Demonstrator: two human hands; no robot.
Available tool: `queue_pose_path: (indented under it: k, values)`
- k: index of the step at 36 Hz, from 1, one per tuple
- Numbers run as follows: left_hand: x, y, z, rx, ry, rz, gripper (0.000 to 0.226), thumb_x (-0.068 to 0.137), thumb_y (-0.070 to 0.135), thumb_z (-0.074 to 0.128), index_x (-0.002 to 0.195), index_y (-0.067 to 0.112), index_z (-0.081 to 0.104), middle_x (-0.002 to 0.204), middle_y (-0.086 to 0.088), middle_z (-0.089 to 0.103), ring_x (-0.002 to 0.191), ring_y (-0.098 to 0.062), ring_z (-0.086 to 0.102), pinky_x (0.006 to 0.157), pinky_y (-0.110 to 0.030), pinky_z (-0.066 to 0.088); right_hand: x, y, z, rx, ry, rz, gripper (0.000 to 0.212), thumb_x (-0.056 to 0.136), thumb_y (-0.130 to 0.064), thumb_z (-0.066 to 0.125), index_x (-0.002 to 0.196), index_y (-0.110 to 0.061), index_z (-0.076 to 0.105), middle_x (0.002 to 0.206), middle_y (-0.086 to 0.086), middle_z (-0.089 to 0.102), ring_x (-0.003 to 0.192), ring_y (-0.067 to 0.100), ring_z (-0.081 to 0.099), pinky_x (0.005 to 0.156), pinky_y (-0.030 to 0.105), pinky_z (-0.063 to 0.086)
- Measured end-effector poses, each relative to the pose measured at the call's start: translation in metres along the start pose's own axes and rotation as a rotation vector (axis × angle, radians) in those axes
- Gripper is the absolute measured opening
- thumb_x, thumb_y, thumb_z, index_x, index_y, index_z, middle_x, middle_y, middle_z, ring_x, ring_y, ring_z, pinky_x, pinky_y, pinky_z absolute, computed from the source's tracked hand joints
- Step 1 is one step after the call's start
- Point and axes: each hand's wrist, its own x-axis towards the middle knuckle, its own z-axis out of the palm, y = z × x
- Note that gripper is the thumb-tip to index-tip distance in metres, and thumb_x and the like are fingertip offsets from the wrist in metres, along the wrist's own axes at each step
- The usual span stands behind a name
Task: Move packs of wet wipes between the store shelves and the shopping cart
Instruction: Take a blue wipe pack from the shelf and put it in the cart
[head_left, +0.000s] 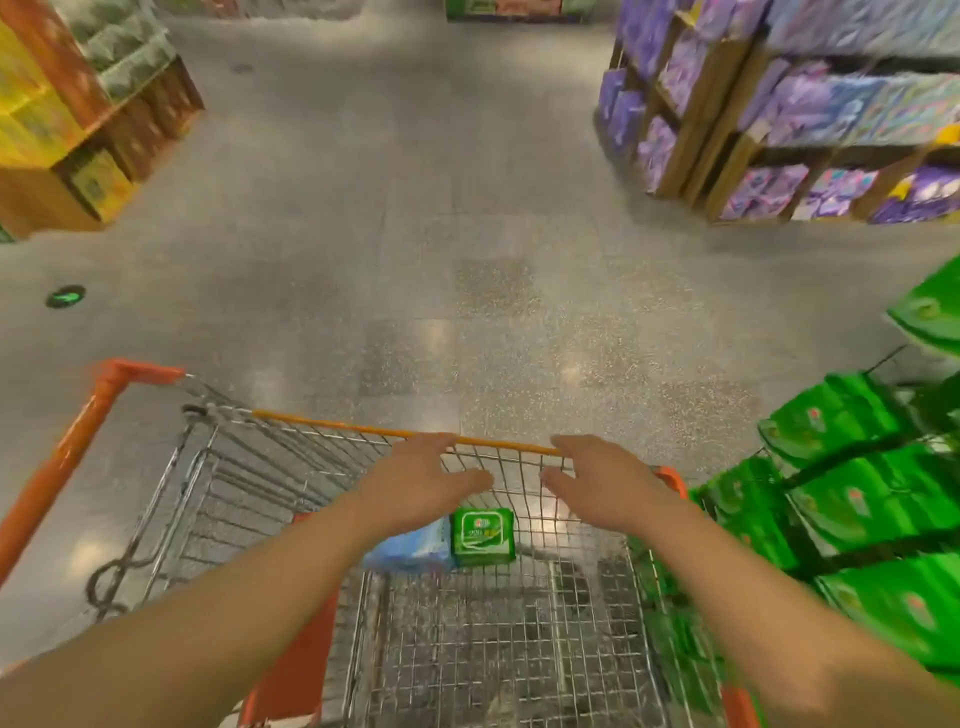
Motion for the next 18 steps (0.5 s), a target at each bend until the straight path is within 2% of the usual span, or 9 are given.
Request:
queue_pose_path:
  k: [3, 7, 9, 13, 18]
  values:
    - [-0.015, 0.010, -0.024, 0.224, 0.013, 0.123, 0.092, 0.077, 0.076, 0.059, 0.153, 0.030, 0.033, 0.161, 0.004, 0.030, 0.145, -0.020, 0.033, 0.118, -0.040, 0.031, -0.025, -0.011, -0.023, -0.065, 0.058, 0.018, 0.066, 0.104, -0.052, 0.045, 0.159, -0.020, 0.030, 0.164, 0.003, 0.032, 0.149, 0.022, 0.033, 0.119, 0.035, 0.028]
    - [-0.040, 0.028, -0.055, 0.346, 0.001, 0.223, 0.090, 0.082, 0.072, 0.060, 0.155, 0.030, 0.030, 0.163, 0.002, 0.024, 0.146, -0.021, 0.029, 0.117, -0.038, 0.027, -0.067, -0.025, -0.045, -0.115, 0.154, 0.068, 0.063, 0.104, -0.053, 0.042, 0.158, -0.020, 0.035, 0.162, 0.002, 0.037, 0.146, 0.022, 0.038, 0.118, 0.034, 0.030]
    - [-0.051, 0.035, -0.067, 0.393, 0.004, 0.277, 0.093, 0.081, 0.073, 0.060, 0.155, 0.028, 0.030, 0.163, 0.000, 0.024, 0.146, -0.023, 0.030, 0.118, -0.039, 0.028, -0.088, -0.031, -0.052, -0.119, 0.196, 0.105, 0.064, 0.103, -0.056, 0.042, 0.157, -0.021, 0.036, 0.162, 0.002, 0.037, 0.143, 0.023, 0.043, 0.117, 0.035, 0.031]
    - [-0.075, 0.054, -0.084, 0.496, 0.040, 0.385, 0.093, 0.080, 0.075, 0.059, 0.155, 0.031, 0.027, 0.163, 0.003, 0.024, 0.146, -0.021, 0.030, 0.117, -0.040, 0.032, -0.131, -0.038, -0.061, -0.160, 0.304, 0.180, 0.065, 0.102, -0.058, 0.040, 0.155, -0.021, 0.040, 0.159, 0.004, 0.042, 0.145, 0.025, 0.040, 0.118, 0.038, 0.032]
    - [-0.104, 0.087, -0.082, 0.590, 0.049, 0.532, 0.094, 0.077, 0.077, 0.057, 0.155, 0.034, 0.027, 0.163, 0.004, 0.025, 0.145, -0.021, 0.032, 0.115, -0.041, 0.034, -0.197, -0.041, -0.064, -0.179, 0.412, 0.256, 0.065, 0.103, -0.056, 0.041, 0.154, -0.016, 0.042, 0.156, 0.005, 0.048, 0.142, 0.025, 0.045, 0.115, 0.037, 0.036]
